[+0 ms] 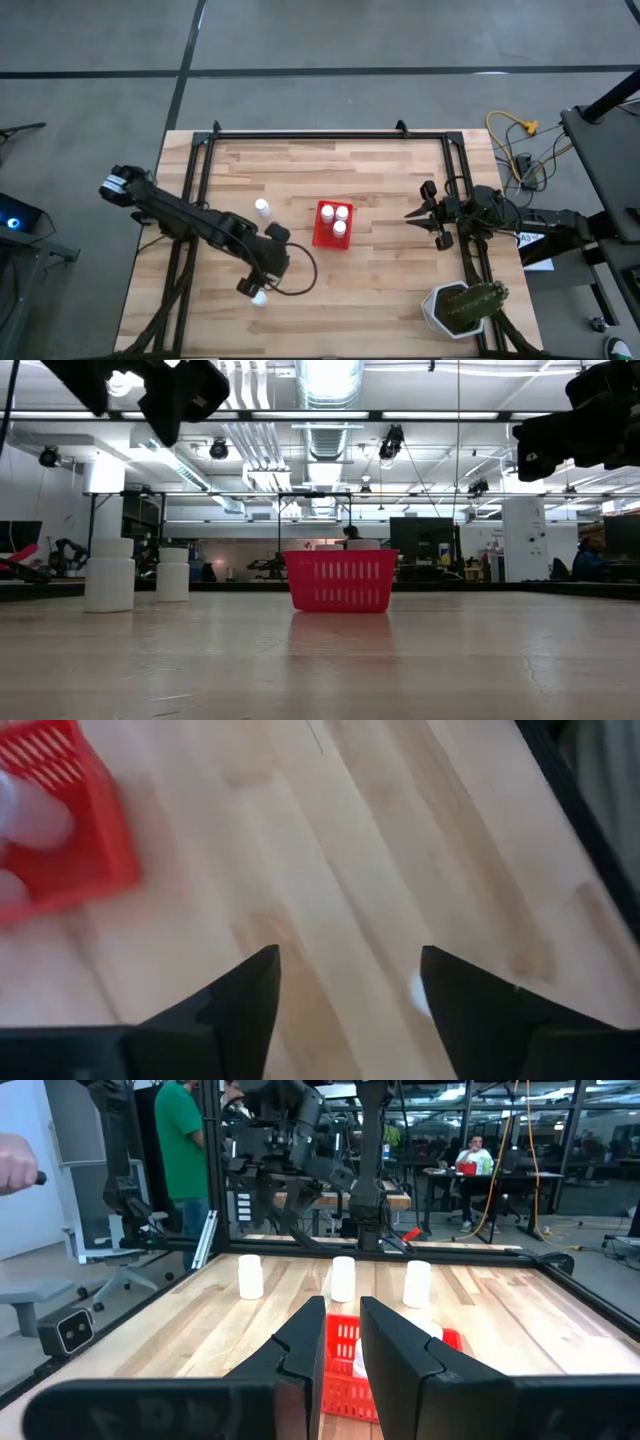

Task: Pick and place pill bottles into a basket
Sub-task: Put the white medicine bottle into the red bin

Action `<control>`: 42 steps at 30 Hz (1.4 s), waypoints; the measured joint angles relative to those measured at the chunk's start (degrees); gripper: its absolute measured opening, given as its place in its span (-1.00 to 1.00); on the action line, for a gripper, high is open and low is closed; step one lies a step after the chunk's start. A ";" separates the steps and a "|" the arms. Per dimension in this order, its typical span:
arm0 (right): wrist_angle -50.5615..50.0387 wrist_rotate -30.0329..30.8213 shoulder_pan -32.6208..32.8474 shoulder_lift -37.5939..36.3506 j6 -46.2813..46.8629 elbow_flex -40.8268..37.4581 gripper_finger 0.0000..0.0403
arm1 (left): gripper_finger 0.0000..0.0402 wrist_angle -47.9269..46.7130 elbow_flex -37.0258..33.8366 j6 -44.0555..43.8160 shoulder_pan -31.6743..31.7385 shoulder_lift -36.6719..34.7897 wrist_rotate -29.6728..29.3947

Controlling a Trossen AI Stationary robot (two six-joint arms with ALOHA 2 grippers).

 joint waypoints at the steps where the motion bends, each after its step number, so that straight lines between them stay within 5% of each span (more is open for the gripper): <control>1: 0.00 0.00 0.00 0.00 0.05 0.00 -0.71 | 0.16 -1.09 0.71 -1.84 -0.30 0.67 0.58; 13: 0.00 0.01 0.01 -0.02 0.01 0.00 -0.71 | 0.34 -2.51 1.90 -11.16 -7.22 6.30 4.03; 25: -0.02 0.02 0.00 -0.02 -0.01 0.00 -0.71 | 0.34 -1.80 2.10 -15.87 -11.39 6.90 -3.82; 42: 0.00 0.01 0.02 -0.02 0.02 0.00 -0.71 | 0.34 3.70 -1.86 -21.83 -14.98 6.86 -5.52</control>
